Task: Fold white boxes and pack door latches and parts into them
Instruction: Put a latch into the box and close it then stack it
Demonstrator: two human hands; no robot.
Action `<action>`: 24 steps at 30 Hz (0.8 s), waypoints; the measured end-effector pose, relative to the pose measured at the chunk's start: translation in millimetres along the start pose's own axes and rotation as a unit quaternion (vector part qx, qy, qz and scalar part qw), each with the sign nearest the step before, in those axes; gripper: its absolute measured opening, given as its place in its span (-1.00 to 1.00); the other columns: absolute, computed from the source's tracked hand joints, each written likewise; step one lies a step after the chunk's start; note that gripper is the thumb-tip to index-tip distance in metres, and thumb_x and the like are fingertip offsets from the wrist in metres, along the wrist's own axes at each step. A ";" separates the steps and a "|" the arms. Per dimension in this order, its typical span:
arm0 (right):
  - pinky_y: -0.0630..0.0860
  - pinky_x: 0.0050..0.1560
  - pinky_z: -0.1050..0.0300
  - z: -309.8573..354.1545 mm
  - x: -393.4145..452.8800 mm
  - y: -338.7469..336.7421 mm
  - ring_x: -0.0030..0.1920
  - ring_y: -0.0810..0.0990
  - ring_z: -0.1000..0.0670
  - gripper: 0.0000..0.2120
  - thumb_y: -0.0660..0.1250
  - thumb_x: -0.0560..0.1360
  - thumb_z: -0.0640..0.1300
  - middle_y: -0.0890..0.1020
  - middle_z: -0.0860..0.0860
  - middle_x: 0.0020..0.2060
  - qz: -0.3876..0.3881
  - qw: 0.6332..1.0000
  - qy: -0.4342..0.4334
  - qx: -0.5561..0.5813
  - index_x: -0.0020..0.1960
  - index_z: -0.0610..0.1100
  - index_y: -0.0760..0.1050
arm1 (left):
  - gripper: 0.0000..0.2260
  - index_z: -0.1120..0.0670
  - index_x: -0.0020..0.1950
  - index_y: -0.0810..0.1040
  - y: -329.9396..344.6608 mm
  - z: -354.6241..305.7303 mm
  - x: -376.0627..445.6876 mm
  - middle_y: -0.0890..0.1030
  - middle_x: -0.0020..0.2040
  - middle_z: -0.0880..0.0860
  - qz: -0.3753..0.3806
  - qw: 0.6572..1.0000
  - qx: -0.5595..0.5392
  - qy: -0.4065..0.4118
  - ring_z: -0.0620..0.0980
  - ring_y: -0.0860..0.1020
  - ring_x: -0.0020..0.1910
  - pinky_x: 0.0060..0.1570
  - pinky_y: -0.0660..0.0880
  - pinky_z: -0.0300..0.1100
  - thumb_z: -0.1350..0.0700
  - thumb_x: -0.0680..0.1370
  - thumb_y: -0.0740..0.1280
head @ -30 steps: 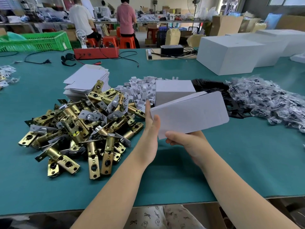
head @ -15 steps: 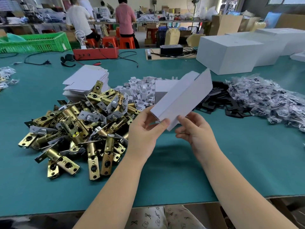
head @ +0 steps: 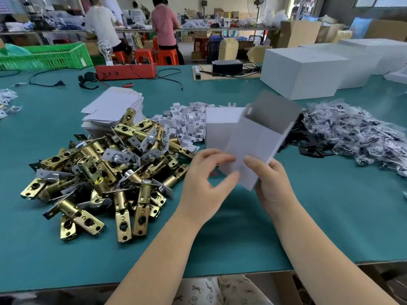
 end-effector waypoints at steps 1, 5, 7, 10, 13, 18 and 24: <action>0.58 -0.08 0.13 0.4 0.5 -0.6 -0.07 0.67 -0.01 -0.83 0.40 0.33 -0.16 0.71 -0.03 -0.11 -0.011 1.000 -0.008 -0.024 -0.11 -0.04 0.70 | -0.75 -0.20 0.06 0.52 -2.3 3.3 2.1 0.51 0.12 -0.13 -0.009 0.999 -0.015 -0.032 -0.22 0.53 0.01 -0.02 0.46 -0.36 0.04 0.43 0.41; 0.56 -0.12 0.24 2.8 0.6 3.9 -0.08 0.67 0.07 -0.73 0.49 0.35 -0.26 0.71 0.04 -0.09 0.000 0.989 -0.059 -0.132 0.00 -0.02 0.63 | -0.54 -0.18 0.29 0.40 -7.3 14.5 6.2 0.57 0.17 -0.07 -0.013 0.985 -0.121 -0.121 -0.20 0.53 -0.02 0.02 0.50 -0.26 -0.16 0.41 0.37; 0.57 -0.04 0.18 0.8 -0.2 5.2 -0.04 0.65 0.03 -0.66 0.49 0.38 -0.32 0.70 0.06 -0.07 0.006 0.975 -0.079 -0.208 0.08 -0.02 0.57 | -0.49 -0.16 0.31 0.40 -8.9 17.1 7.6 0.58 0.17 0.01 -0.009 0.980 -0.142 -0.136 -0.10 0.54 0.12 0.15 0.48 -0.14 -0.25 0.39 0.31; 0.55 0.11 0.01 -2.7 -2.0 6.1 0.05 0.61 -0.04 -0.65 0.46 0.41 -0.32 0.68 0.06 -0.03 0.024 0.951 -0.086 -0.297 0.11 0.00 0.56 | -0.57 -0.17 0.20 0.51 -12.1 14.6 9.3 0.60 0.11 0.03 -0.008 0.980 -0.149 -0.132 -0.14 0.54 0.06 0.03 0.46 -0.26 -0.30 0.41 0.24; 0.50 0.10 0.19 -3.1 -5.0 8.2 0.09 0.57 0.14 -0.60 0.39 0.43 -0.35 0.64 0.20 0.00 0.054 0.948 -0.073 -0.303 0.13 0.07 0.52 | -0.62 -0.10 0.03 0.56 -15.2 14.5 8.6 0.62 -0.01 0.04 -0.064 0.978 -0.143 -0.136 -0.07 0.54 -0.04 -0.03 0.46 -0.13 -0.30 0.36 0.28; 0.41 0.04 0.43 -7.5 -10.2 18.6 0.12 0.53 0.28 -0.73 0.24 0.48 -0.04 0.59 0.33 0.04 0.105 0.957 -0.030 -0.270 0.17 0.11 0.45 | -0.74 -0.10 -0.25 0.56 -19.5 15.6 9.0 0.55 -0.29 -0.04 -0.120 0.966 -0.165 -0.157 0.01 0.50 -0.23 -0.17 0.45 0.03 -0.27 0.35 0.34; 0.38 -0.13 -0.04 -2.0 -2.3 16.7 -0.19 0.44 -0.07 -0.43 0.06 0.45 0.29 0.48 -0.12 -0.25 0.023 0.937 -0.113 -0.330 -0.16 -0.24 0.42 | -0.79 -0.12 -0.29 0.52 -15.8 15.2 7.4 0.51 -0.38 -0.19 -0.100 0.976 -0.132 -0.139 -0.16 0.47 -0.31 -0.25 0.48 -0.20 -0.21 0.44 0.31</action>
Point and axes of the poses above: each hand's wrist, its own x-axis towards the middle knuckle, its own y-axis out of the palm, z = x × y, the point moved 3 cm from there along x, towards the middle knuckle
